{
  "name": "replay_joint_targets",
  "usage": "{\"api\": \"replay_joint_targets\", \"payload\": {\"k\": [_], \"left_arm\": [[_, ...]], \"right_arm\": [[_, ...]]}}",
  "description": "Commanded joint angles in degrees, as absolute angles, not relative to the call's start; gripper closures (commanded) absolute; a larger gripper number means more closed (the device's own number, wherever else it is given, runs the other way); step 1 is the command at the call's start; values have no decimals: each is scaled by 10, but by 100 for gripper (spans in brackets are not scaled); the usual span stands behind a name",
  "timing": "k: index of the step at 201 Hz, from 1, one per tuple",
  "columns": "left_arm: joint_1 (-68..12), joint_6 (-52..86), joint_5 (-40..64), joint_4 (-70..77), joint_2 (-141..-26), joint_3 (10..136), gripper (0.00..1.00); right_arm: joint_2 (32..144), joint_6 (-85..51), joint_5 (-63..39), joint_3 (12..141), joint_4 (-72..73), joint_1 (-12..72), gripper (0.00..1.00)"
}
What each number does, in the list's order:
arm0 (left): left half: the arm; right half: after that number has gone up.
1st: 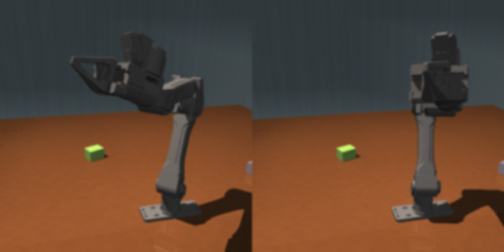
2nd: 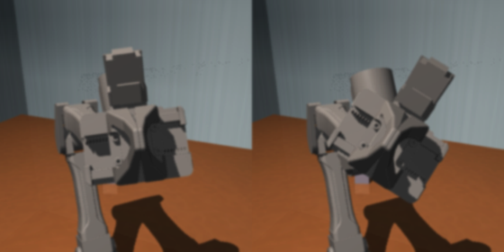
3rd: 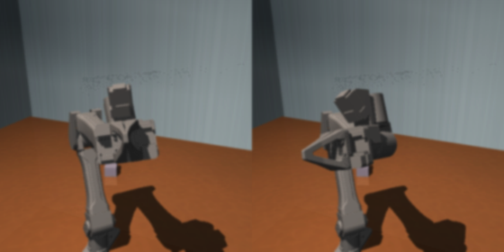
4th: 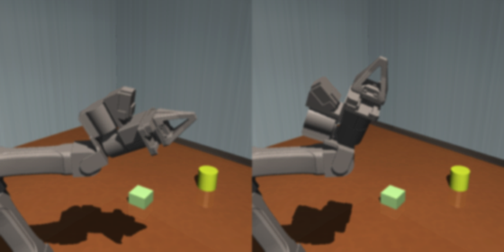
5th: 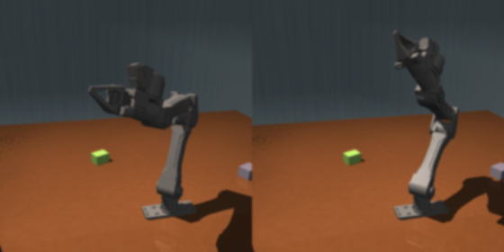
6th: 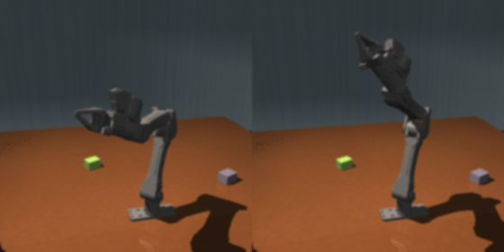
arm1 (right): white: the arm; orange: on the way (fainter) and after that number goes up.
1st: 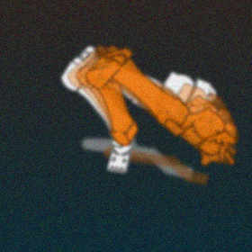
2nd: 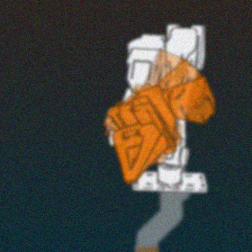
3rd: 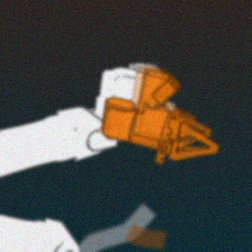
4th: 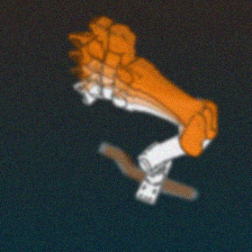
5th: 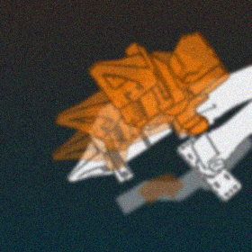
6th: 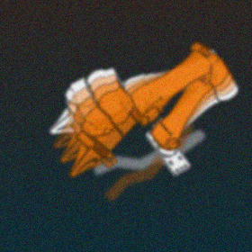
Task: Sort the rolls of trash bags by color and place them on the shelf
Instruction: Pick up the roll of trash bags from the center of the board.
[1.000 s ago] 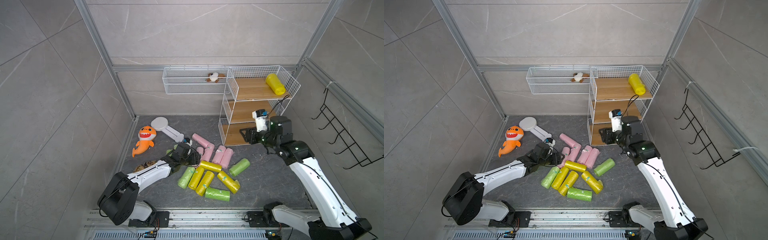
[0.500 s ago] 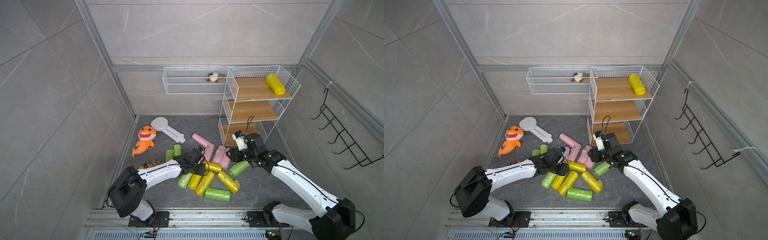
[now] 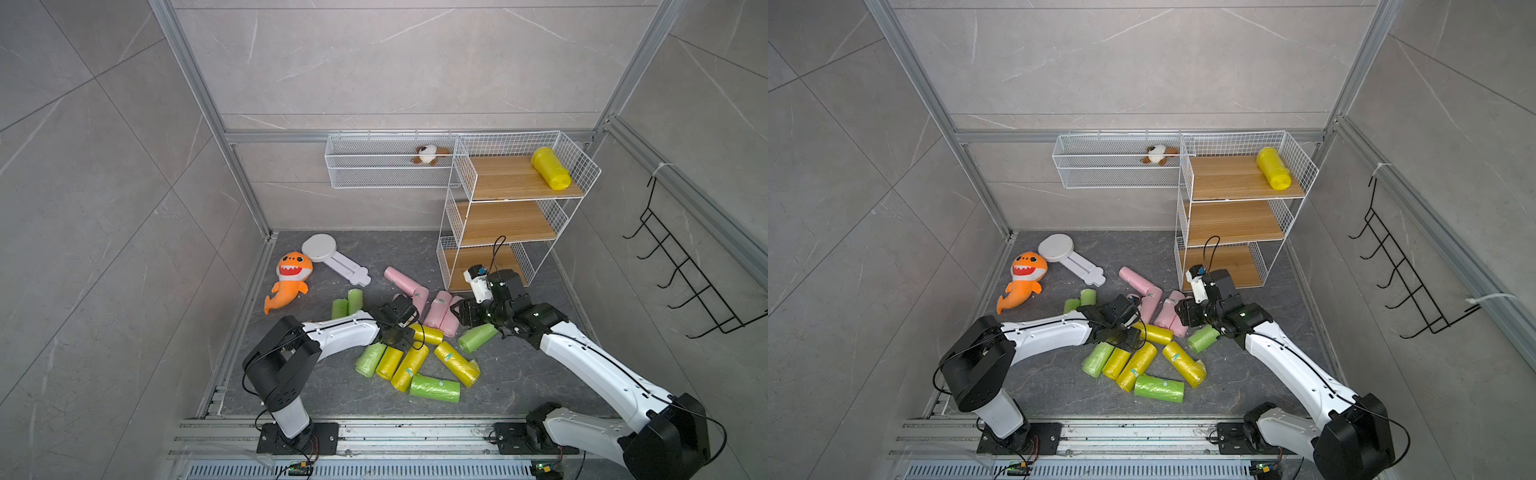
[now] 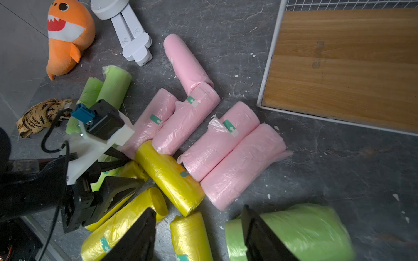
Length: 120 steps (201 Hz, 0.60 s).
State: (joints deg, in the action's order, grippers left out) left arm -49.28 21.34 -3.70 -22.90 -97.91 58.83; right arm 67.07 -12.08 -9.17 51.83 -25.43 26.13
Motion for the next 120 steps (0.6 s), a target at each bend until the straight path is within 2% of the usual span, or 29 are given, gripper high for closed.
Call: {"api": "replay_joint_targets", "payload": {"k": [1, 34, 73, 120], "left_arm": [[-497, 187, -71, -264, -1001, 615, 40], [-497, 182, -74, -279, -1024, 629, 41], [-497, 186, -65, -287, -1017, 640, 53], [-489, 210, -84, -278, -932, 635, 63]], "right_arm": [[658, -132, -89, 514, -243, 263, 35], [661, -131, -85, 517, -242, 263, 35], [665, -129, -77, 534, -253, 263, 34], [665, -123, -83, 578, -272, 263, 34]]}}
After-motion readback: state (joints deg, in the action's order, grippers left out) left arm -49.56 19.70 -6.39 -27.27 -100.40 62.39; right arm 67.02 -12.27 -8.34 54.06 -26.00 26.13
